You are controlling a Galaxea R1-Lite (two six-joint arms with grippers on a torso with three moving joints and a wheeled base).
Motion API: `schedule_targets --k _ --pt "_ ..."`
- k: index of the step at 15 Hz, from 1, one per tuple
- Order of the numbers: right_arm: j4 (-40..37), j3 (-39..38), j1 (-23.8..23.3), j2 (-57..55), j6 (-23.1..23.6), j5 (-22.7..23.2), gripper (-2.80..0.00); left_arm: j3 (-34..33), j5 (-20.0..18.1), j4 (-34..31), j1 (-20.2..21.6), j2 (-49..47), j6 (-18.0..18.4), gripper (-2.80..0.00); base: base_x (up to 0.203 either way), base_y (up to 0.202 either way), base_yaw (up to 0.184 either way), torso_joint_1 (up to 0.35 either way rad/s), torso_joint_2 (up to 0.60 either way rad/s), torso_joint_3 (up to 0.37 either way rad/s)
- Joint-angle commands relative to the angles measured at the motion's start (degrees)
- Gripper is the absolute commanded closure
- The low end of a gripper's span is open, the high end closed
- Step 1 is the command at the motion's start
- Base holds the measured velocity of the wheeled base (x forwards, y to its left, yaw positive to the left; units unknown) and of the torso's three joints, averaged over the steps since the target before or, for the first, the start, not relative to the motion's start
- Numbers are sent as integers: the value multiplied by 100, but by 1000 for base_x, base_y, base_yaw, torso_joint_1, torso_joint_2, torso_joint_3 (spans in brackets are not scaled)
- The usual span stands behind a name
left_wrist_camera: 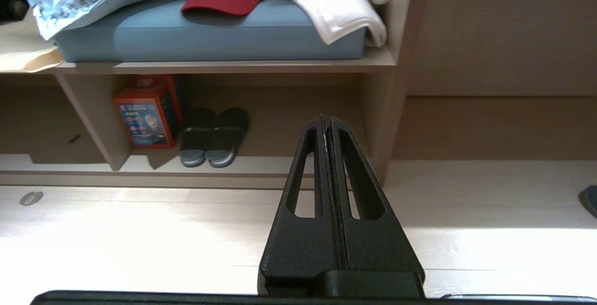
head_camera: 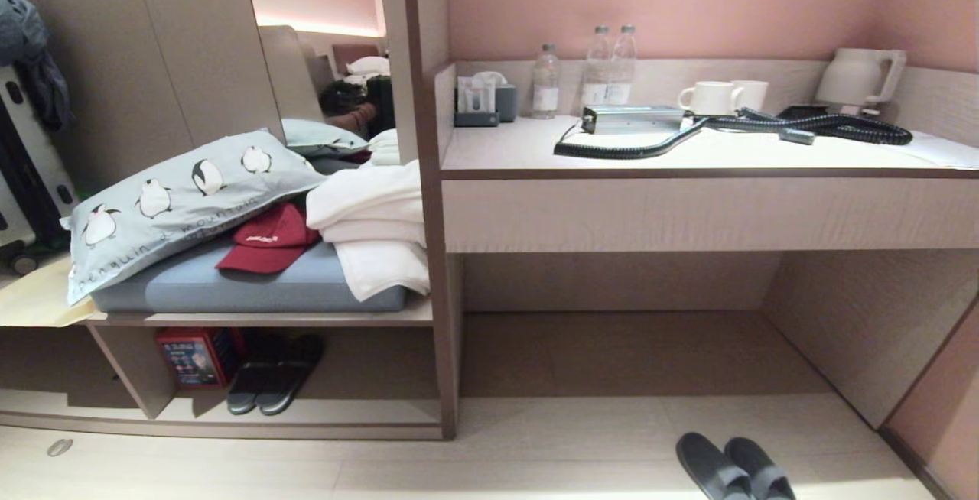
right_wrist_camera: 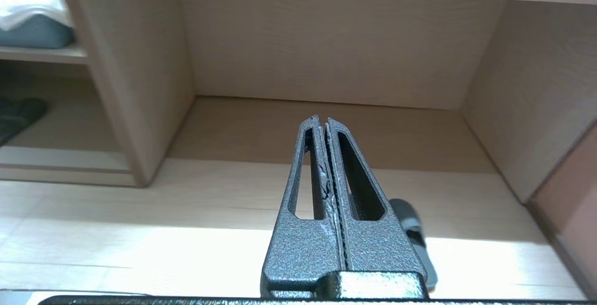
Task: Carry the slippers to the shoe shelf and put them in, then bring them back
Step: Pick up the slippers on the floor
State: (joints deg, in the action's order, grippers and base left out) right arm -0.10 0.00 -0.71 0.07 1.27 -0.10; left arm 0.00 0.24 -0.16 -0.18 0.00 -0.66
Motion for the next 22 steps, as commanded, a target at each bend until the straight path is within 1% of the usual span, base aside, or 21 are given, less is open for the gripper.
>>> schedule_targets --k 1,22 --pt "1 -9 0 10 5 1 0 -9 2 -1 1 -9 -4 0 0 -196 1 -1 -1 2" --pt "1 -9 0 10 5 1 0 -9 2 -1 1 0 22 0 0 -193 1 3 2 1"
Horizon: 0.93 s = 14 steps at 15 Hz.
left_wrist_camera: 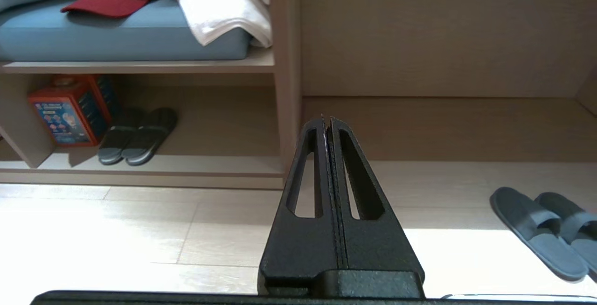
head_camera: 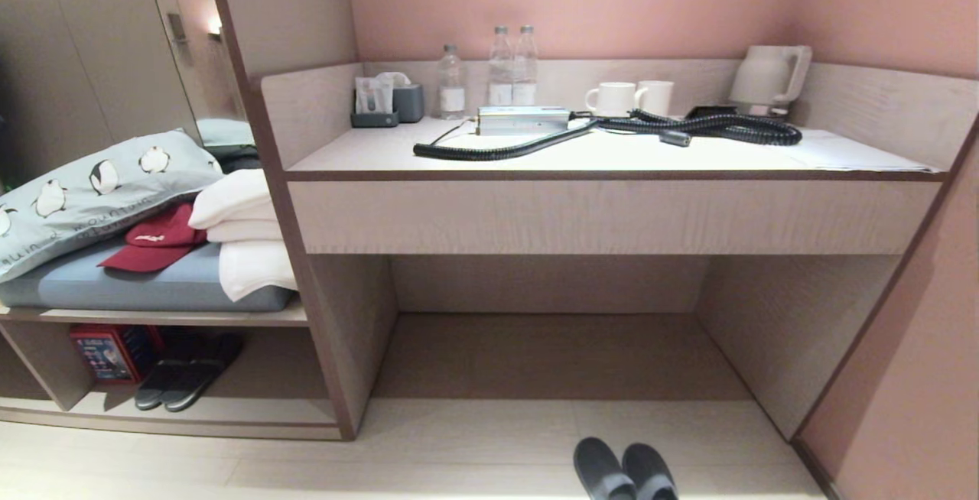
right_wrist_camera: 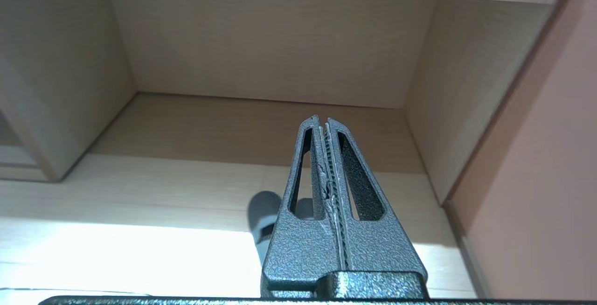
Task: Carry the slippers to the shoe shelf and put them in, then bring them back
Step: Pick up the slippers on the floor
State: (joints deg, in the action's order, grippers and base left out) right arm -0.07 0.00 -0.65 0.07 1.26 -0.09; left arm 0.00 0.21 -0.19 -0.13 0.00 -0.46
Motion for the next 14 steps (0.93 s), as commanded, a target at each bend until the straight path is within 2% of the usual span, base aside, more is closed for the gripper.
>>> schedule_targets --k 1,6,14 --pt "-1 -9 -6 10 6 0 0 -9 6 2 -4 0 2 0 0 -86 -3 2 4 4" --pt "-1 -9 -6 10 6 0 0 -9 6 2 -4 0 -33 0 0 0 0 0 1 -27" --pt "-1 -9 -6 10 6 0 0 -9 6 2 -4 0 -24 0 0 0 0 3 4 -191"
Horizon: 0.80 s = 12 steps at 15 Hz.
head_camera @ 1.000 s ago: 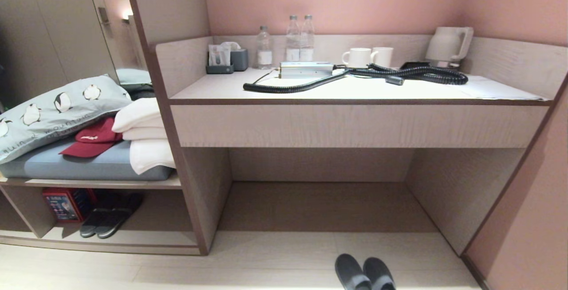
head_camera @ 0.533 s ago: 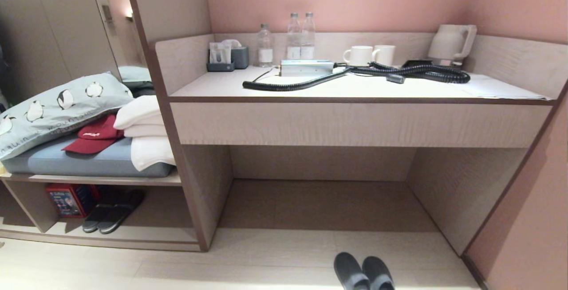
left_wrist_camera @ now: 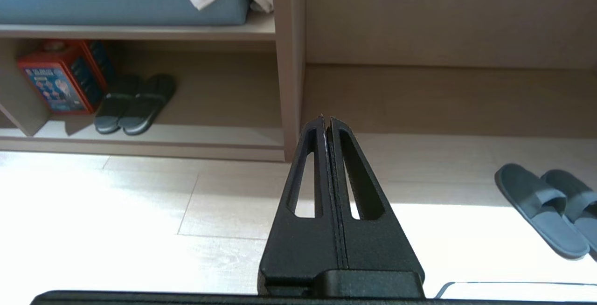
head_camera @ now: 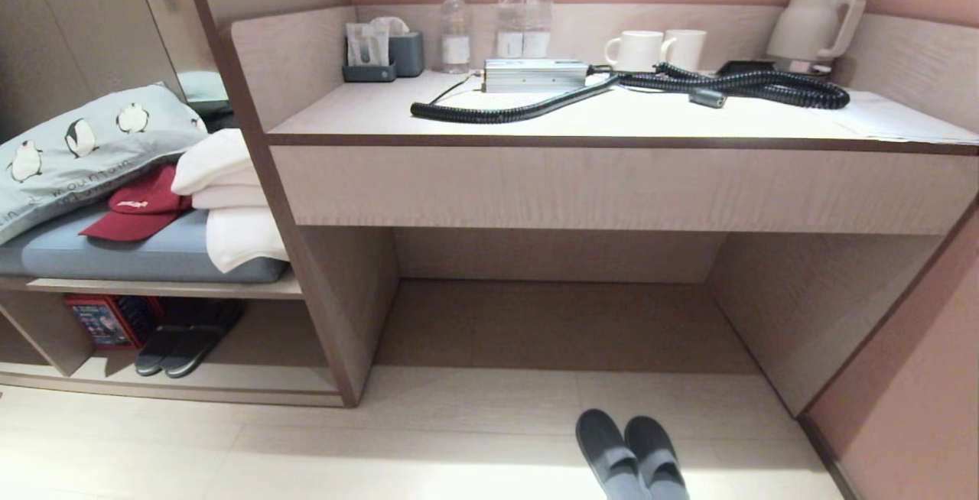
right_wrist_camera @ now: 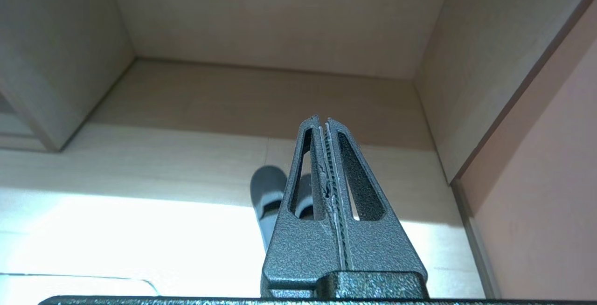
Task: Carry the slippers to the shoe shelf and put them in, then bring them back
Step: Pick up the slippers on the floor
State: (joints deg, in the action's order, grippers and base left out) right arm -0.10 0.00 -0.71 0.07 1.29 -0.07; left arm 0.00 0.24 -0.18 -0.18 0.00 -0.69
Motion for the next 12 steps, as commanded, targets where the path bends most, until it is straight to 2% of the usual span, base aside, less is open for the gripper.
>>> schedule_targets --k 1,7,12 --pt "1 -9 0 10 3 -1 0 -9 2 1 1 0 -1 0 0 0 0 -2 2 -198" --pt "1 -9 0 10 3 -1 0 -9 2 1 1 0 -1 0 -11 0 0 5 5 -198" --pt "1 -9 0 10 3 -1 0 -9 2 1 1 0 -1 0 -162 0 1 1 4 -198"
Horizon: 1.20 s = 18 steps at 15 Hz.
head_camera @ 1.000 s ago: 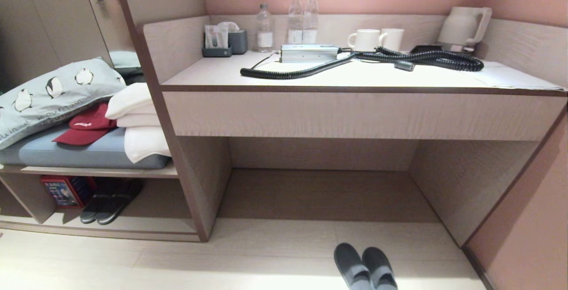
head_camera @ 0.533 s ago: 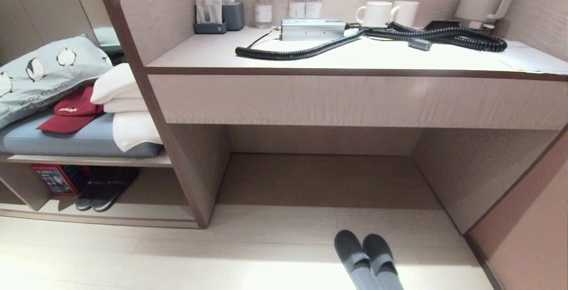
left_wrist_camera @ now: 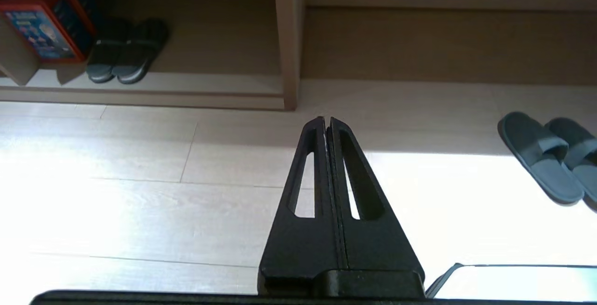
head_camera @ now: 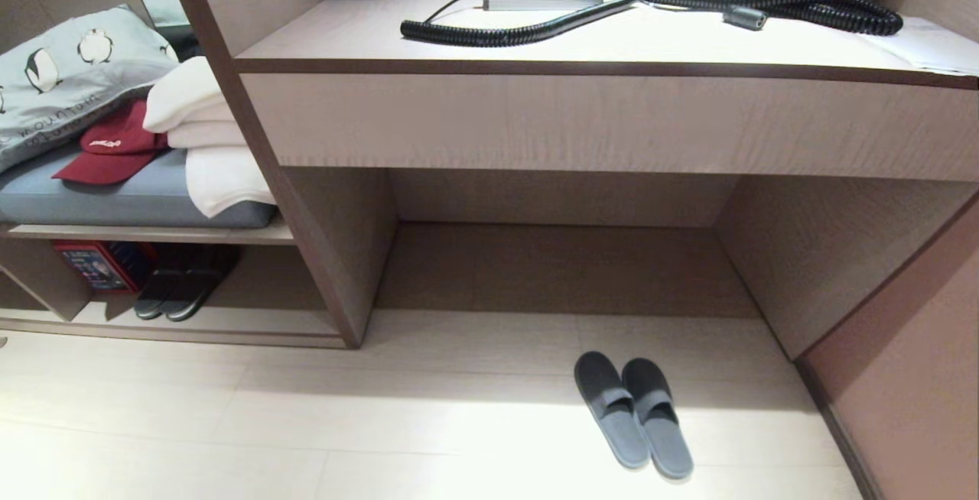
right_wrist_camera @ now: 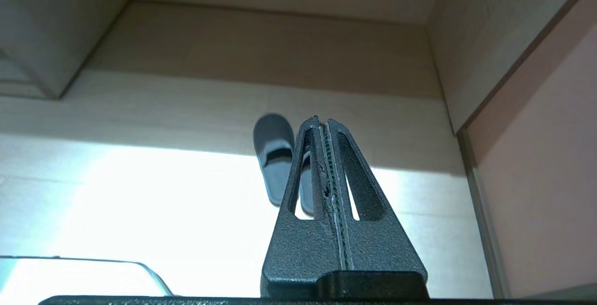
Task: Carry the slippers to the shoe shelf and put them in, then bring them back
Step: Pick up the slippers on the floor
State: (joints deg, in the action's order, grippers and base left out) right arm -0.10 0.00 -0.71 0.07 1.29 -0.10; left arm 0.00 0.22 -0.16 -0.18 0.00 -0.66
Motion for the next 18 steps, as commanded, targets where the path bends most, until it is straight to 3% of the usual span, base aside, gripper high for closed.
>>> schedule_targets --k 1,18 --pt "1 -9 0 10 3 1 0 -9 4 -2 1 0 -4 0 0 0 0 2 6 -190" --pt "1 -9 0 10 -6 1 0 -9 4 -2 1 0 -4 0 0 0 0 3 3 -199"
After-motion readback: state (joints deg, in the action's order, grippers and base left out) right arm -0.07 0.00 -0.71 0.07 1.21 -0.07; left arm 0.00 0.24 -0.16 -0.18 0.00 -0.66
